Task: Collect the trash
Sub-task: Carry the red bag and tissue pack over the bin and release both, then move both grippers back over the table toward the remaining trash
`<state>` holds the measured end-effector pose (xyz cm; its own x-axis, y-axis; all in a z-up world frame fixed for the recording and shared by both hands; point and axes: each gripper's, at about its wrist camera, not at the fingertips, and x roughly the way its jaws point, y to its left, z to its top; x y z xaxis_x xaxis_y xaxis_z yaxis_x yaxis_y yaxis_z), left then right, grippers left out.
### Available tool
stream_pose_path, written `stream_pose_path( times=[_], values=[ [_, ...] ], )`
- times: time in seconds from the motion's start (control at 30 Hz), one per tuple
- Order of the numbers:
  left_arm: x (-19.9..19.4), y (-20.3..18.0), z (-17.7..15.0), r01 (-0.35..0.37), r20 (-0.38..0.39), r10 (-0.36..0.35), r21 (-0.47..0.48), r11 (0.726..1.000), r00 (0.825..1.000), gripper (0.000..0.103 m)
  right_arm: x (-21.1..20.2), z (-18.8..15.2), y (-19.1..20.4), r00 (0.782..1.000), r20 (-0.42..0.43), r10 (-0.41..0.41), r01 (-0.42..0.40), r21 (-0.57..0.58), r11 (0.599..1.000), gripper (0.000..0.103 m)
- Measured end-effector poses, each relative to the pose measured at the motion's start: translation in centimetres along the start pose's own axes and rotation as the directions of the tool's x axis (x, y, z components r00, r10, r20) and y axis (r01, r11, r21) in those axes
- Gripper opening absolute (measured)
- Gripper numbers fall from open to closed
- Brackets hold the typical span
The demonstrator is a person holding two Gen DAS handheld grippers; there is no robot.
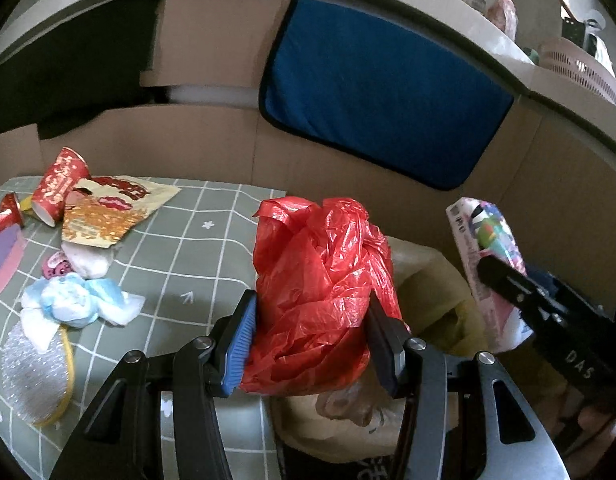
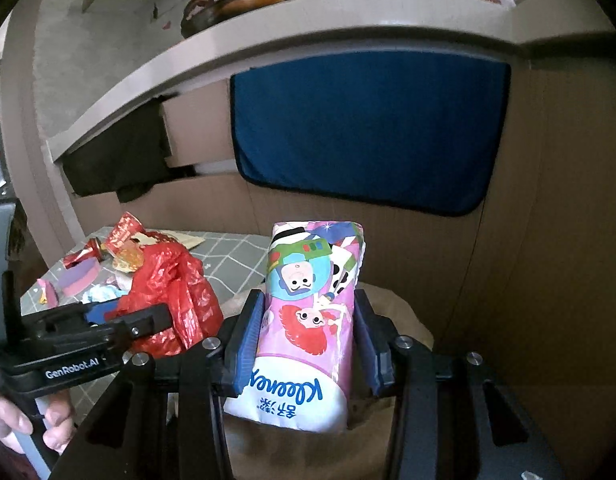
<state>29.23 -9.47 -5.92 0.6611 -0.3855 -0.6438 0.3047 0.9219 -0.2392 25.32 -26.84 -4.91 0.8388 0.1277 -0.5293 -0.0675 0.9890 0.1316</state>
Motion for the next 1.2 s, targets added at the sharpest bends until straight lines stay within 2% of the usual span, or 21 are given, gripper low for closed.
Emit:
stream_pose_path(
  times=[0.07, 0.2, 0.37, 0.47, 0.6, 0.7, 0.87, 0.93, 1.0, 1.1, 1.2],
  values=[
    [0.7, 0.1, 0.1, 0.02, -0.012, -0.02, -0.003, 1.0, 1.0, 0.053, 0.6, -0.2, -0.2, 1.0, -0.012, 0.0, 0.0, 0.004, 1.0, 0.042],
    [1.8, 0.6, 0.3, 0.121, -0.049, -0.122, -0.034, 0.992, 0.991, 0.058, 1.2, -0.5, -0.8, 1.0, -0.016, 0.013, -0.013, 0.028, 1.0, 0.047],
    [2.5, 0.7, 0.1, 0.124, -0.075, -0.123, 0.001, 0.992, 0.99, 0.063, 2.2, -1.0, -1.4, 0.998, -0.043, 0.045, -0.043, 0.059, 0.997, 0.058],
    [2.6, 1.4, 0.0, 0.171, -0.085, -0.175, -0.053, 0.984, 0.981, 0.065, 2.3, -1.3, -1.5, 0.998, -0.042, 0.039, -0.036, 0.069, 0.997, 0.058],
    [2.5, 2.3, 0.0, 0.245, -0.087, -0.259, -0.151, 0.958, 0.962, 0.065, 2.0, -1.3, -1.5, 0.999, -0.033, 0.017, -0.015, 0.067, 0.998, 0.059],
    [2.0, 2.4, 0.0, 0.244, -0.076, -0.258, -0.163, 0.956, 0.963, 0.065, 1.3, -1.1, -1.7, 1.0, -0.014, -0.01, 0.011, 0.065, 0.998, 0.059],
    [-0.1, 3.2, 0.1, 0.196, -0.039, -0.204, -0.147, 0.969, 0.978, 0.065, -0.1, -0.6, -2.4, 0.999, 0.015, -0.04, 0.039, 0.08, 0.996, 0.059],
    [-1.9, 4.0, 0.0, 0.125, 0.013, -0.124, -0.12, 0.985, 0.992, 0.065, -0.5, -0.5, -2.3, 0.999, 0.017, -0.035, 0.033, 0.077, 0.996, 0.059],
    [-3.4, 5.1, -0.2, 0.053, 0.051, -0.047, -0.111, 0.992, 0.998, 0.065, -0.8, -0.4, -1.8, 0.999, 0.021, -0.024, 0.023, 0.064, 0.998, 0.059],
    [-5.9, 7.4, -0.6, -0.066, 0.099, 0.078, -0.124, 0.99, 0.992, 0.065, -1.4, -0.3, -0.4, 1.0, 0.03, 0.0, -0.002, 0.038, 0.999, 0.059],
    [-9.2, 10.1, -1.2, -0.167, 0.164, 0.193, -0.165, 0.972, 0.967, 0.065, -1.7, -0.2, 1.8, 0.999, 0.038, 0.032, -0.032, 0.004, 0.999, 0.059]
  ],
)
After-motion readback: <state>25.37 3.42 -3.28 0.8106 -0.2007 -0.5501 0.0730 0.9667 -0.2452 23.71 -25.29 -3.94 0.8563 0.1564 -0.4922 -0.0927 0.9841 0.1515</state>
